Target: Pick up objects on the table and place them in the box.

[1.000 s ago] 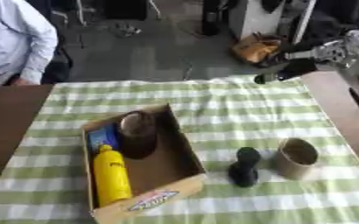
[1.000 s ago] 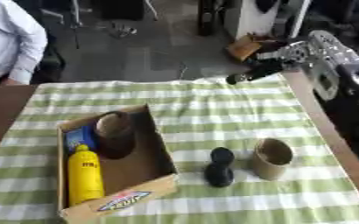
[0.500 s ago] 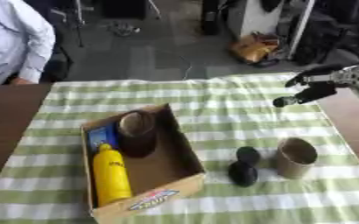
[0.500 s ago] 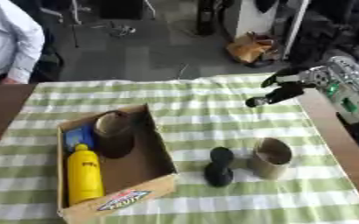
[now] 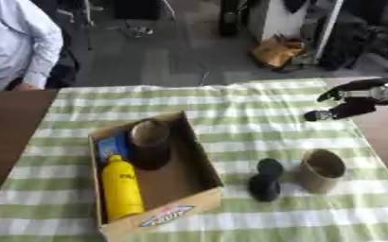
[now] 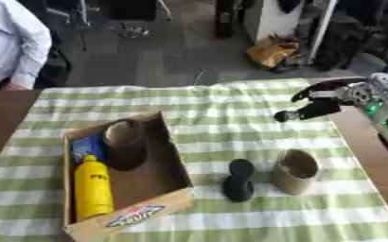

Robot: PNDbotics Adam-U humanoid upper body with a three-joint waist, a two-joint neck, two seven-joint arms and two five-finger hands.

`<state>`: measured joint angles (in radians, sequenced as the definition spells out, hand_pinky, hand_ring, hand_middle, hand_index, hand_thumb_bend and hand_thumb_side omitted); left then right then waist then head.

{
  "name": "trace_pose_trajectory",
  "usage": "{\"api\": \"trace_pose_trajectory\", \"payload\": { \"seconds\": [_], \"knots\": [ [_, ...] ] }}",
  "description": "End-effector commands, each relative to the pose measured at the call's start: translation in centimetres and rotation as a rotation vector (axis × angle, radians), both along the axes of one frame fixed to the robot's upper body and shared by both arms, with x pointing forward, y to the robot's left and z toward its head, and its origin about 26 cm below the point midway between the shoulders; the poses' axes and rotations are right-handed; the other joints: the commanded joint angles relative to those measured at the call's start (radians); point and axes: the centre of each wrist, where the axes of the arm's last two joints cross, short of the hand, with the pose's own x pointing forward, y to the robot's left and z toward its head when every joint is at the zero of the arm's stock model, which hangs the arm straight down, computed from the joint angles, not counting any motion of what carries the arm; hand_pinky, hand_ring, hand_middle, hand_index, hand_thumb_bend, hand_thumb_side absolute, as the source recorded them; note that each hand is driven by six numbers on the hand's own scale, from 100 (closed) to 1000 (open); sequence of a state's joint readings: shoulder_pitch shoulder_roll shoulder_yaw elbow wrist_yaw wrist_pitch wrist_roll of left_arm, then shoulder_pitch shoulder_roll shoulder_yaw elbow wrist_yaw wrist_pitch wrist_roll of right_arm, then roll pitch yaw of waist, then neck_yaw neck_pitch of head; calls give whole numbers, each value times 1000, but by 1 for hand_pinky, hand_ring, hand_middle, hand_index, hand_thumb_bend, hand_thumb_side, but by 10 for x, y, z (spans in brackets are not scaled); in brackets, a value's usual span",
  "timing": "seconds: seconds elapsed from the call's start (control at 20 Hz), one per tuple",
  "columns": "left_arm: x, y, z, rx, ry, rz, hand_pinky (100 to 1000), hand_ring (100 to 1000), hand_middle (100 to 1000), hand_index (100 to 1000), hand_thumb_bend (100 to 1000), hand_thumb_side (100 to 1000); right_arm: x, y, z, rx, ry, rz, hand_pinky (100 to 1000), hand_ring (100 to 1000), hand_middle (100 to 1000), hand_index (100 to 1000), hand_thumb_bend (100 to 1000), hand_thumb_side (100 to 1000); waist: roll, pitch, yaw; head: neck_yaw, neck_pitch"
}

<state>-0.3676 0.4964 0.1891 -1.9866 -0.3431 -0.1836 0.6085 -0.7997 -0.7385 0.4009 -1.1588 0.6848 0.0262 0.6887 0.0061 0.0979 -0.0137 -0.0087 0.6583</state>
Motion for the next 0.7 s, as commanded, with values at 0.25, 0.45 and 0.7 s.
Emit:
{"api": "trace_pose_trajectory", "payload": {
  "seconds": [0.25,0.45,0.7],
  "knots": [
    [-3,2,9,17,-20,8,904,999,999,1000,100,992,-21,-6,22,37,-116,-12,965,1000,1000,1000,496,1000,1,-8,-4,5,10],
    [-3,2,9,15,-21,8,904,999,995,1000,100,992,-34,-2,19,70,-147,-55,943,987,1000,1000,469,1000,0,-6,-6,7,11],
    [-3,2,10,14,-22,9,903,998,987,1000,100,990,-48,6,18,98,-124,-82,936,980,1000,1000,447,1000,-3,-5,-9,8,12]
  ]
}}
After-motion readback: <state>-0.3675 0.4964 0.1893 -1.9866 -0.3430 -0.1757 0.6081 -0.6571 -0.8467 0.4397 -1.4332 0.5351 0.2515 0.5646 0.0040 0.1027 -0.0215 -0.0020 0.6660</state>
